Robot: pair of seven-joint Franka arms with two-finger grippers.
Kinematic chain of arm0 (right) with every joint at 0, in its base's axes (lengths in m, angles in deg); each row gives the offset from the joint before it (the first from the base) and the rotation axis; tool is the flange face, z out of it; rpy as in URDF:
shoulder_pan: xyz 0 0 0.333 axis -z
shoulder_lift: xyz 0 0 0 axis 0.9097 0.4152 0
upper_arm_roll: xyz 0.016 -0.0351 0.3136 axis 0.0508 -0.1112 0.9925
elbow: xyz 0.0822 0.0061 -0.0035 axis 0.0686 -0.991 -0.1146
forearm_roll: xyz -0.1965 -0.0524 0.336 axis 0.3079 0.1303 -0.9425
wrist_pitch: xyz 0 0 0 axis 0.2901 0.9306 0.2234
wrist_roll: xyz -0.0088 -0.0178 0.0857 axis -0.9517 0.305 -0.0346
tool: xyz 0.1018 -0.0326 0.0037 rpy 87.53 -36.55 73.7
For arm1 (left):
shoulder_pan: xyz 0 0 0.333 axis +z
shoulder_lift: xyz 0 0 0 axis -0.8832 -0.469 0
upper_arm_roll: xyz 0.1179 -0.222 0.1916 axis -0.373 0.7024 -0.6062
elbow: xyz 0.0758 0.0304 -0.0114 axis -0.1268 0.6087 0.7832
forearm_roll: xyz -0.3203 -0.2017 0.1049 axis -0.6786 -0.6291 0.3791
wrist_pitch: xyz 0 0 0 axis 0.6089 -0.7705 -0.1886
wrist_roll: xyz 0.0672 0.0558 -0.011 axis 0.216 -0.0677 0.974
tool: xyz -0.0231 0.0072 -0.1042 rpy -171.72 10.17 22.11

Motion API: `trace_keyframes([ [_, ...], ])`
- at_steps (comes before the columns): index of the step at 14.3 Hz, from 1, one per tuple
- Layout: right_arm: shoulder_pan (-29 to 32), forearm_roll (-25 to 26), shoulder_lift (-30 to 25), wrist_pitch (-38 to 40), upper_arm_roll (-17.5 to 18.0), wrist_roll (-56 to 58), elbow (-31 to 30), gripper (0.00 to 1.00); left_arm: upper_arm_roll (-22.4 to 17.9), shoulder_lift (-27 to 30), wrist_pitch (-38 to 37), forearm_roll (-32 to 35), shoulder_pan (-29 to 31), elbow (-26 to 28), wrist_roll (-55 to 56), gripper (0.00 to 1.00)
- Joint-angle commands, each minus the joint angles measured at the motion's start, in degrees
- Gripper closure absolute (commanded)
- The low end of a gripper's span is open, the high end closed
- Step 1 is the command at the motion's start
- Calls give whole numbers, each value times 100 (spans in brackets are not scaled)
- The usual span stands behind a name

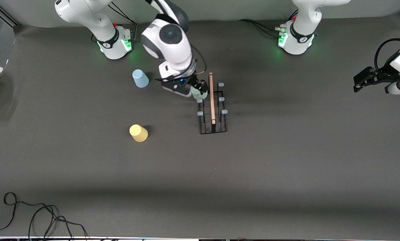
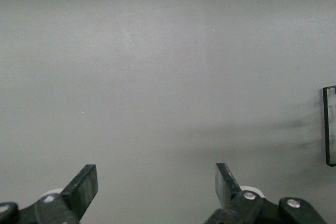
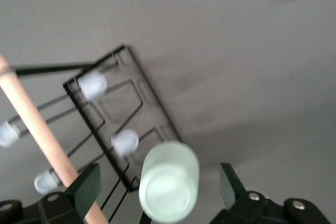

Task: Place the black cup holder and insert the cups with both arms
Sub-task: 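Move the right gripper to the yellow cup and grasp it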

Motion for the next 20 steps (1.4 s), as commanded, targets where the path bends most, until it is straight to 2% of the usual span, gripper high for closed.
trace_keyframes([
  [1, 12, 10, -9, 393, -527, 889, 298, 0, 19, -59, -74, 29, 25, -163, 28, 0],
  [3, 12, -68, 0, 429, -949, 1644, 281, 0, 1, -86, -74, 29, 34, -154, 20, 0],
  [6, 12, -481, 44, 621, -1713, 3181, 210, 0, 1, -86, -100, 29, 25, -154, 20, 0],
  [10, 56, -508, 350, 632, -2478, 4545, 149, 0, 1, -112, -30, 29, 34, -137, 28, 0],
  [16, 513, -552, 860, 255, -2533, 5305, 123, 0, -16, -112, -38, 12, 95, -119, 20, 0],
  [19, 522, -1323, 1063, -142, -2533, 5672, 0, 0, -16, -165, -30, 3, 87, -110, 20, 0],
  [20, 513, -1395, 1107, -151, -2533, 5717, -1, 0, -16, -174, -21, 3, 87, -110, 20, 0],
])
